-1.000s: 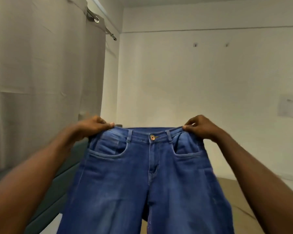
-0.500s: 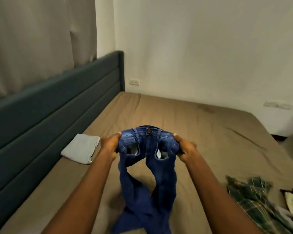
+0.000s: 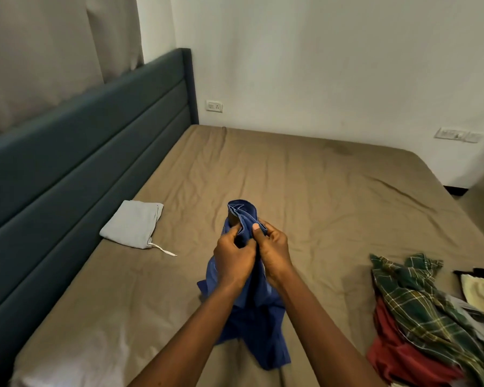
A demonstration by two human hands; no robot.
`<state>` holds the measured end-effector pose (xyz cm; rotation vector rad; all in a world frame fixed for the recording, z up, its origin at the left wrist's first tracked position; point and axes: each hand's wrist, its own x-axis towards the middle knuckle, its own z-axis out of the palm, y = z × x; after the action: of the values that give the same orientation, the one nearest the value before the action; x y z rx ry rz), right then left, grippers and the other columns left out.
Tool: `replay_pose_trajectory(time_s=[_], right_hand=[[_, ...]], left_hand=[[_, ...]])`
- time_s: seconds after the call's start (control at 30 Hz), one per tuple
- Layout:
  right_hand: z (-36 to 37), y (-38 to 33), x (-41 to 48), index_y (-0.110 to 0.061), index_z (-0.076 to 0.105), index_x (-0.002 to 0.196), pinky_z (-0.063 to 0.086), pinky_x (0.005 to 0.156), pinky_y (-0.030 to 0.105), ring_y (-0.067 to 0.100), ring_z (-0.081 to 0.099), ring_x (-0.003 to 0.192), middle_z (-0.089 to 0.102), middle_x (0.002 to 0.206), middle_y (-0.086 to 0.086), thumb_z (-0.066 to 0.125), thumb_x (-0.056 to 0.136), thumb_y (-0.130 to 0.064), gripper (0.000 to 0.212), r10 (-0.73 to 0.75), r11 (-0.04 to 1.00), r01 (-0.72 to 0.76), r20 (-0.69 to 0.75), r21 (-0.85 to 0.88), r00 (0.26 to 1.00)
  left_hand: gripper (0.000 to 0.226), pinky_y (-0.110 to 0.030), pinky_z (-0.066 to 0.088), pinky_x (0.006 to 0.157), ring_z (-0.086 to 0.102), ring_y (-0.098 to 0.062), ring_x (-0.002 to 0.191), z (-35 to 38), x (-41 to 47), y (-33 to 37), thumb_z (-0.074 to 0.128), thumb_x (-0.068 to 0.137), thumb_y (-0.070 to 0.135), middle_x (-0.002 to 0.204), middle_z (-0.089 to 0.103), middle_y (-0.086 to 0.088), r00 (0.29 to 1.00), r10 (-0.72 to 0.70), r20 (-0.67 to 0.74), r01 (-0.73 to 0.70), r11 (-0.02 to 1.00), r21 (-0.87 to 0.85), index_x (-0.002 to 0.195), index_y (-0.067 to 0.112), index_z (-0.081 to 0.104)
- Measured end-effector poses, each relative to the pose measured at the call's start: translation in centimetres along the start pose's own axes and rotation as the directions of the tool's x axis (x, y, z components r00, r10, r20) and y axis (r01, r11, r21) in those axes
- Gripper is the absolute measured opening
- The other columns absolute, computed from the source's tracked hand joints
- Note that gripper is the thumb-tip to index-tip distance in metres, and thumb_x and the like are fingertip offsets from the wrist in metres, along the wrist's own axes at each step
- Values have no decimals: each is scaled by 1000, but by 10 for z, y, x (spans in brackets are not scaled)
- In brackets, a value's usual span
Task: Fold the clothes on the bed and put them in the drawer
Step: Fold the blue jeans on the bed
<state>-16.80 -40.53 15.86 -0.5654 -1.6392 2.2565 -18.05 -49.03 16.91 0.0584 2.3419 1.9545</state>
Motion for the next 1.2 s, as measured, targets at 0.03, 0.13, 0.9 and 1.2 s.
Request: replay_pose_trajectory(time_s=[0.03,0.13,0.9,1.2], right_hand=[[0,-4,-3,-6,71,120,59,91,34,30,73,105,77,109,13,57,104,-14,23,-30,999,31,40,-25,999],[-8,-15,-4,-10,68,123,59,89,31,22,73,106,77,111,8,68,97,-16,27,-99,986,113,115,-119,988],[2,-348,29,-30,56,138,31,114,45,10,56,127,64,135,-10,43,96,-67,57,-798,-8,760,462,-649,387],[31,-403,11,-19,47,59,36,53,34,6,41,50,45,51,-12,63,88,-69,60,-780,228,868,450,-442,434]], left_hand=[[26,-16,52,68,70,-1,78,4,-6,5,67,91,10,81,74,12,999,35,7,-35,999,14,96,34,73],[42,-7,49,70,68,11,83,8,-13,16,53,94,-7,86,72,16,991,45,128,-39,998,-51,98,31,71],[40,-40,57,61,67,-9,65,-42,46,313,81,71,54,69,73,-2,719,693,54,-688,697,201,75,16,73],[32,-39,59,90,74,-22,104,-59,18,355,72,92,44,108,78,-4,689,670,275,-669,734,-112,114,20,73]])
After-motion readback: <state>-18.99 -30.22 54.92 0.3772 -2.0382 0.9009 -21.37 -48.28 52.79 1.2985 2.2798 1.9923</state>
